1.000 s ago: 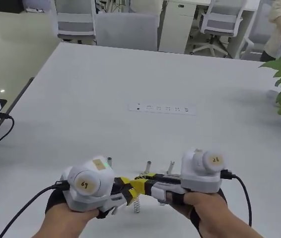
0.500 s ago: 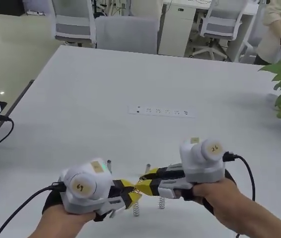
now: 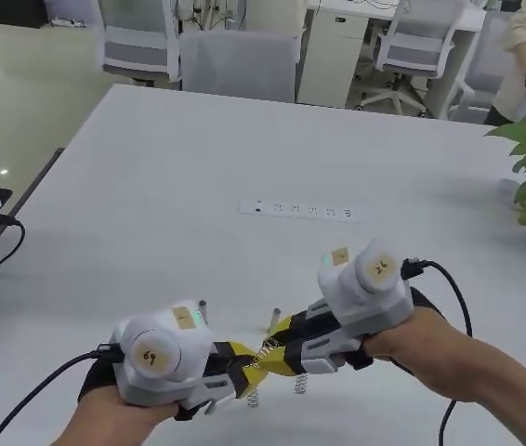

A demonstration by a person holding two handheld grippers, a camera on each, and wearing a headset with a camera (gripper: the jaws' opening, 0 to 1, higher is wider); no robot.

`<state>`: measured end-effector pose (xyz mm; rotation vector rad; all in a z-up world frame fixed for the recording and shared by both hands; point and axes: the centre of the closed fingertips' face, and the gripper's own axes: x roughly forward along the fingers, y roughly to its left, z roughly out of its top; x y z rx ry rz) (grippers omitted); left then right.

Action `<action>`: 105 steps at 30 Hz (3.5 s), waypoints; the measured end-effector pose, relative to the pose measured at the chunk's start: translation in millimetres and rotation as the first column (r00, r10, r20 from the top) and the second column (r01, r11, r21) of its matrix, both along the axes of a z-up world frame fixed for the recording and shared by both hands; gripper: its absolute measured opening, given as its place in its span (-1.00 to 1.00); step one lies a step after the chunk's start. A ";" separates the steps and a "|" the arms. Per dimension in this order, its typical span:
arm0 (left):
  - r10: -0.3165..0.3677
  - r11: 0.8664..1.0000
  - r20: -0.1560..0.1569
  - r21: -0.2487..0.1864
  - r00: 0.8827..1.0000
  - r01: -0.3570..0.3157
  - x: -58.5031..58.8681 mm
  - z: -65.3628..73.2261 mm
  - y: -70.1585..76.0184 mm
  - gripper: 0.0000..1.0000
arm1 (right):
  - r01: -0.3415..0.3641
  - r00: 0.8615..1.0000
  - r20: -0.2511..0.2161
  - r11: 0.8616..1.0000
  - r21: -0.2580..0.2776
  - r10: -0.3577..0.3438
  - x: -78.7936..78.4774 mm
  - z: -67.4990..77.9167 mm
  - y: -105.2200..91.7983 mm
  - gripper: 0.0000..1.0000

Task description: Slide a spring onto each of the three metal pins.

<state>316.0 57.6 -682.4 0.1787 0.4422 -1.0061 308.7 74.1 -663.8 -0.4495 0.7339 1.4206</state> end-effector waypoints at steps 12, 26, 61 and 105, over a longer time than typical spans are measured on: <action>-0.021 1.000 0.013 -0.012 1.000 0.021 -3.8 2.7 -3.2 -0.97 | -0.134 0.991 0.006 0.988 -0.075 0.135 -6.6 -1.1 -1.4 -0.77; -0.056 0.998 0.024 -0.025 0.998 0.057 -7.7 6.8 -12.5 -0.97 | -0.259 0.964 0.015 0.950 -0.174 0.265 -13.5 -1.0 -8.5 -0.82; -0.064 0.998 0.016 -0.024 0.998 0.064 -7.7 3.2 -16.7 -0.95 | -0.381 0.904 0.073 0.872 -0.308 0.421 -14.8 -8.2 -12.3 -0.84; 0.158 0.987 -0.049 -0.018 0.986 -0.159 -2.8 -12.0 54.4 -0.59 | -0.261 0.952 0.082 0.919 -0.294 0.296 2.4 -20.8 -26.7 -0.84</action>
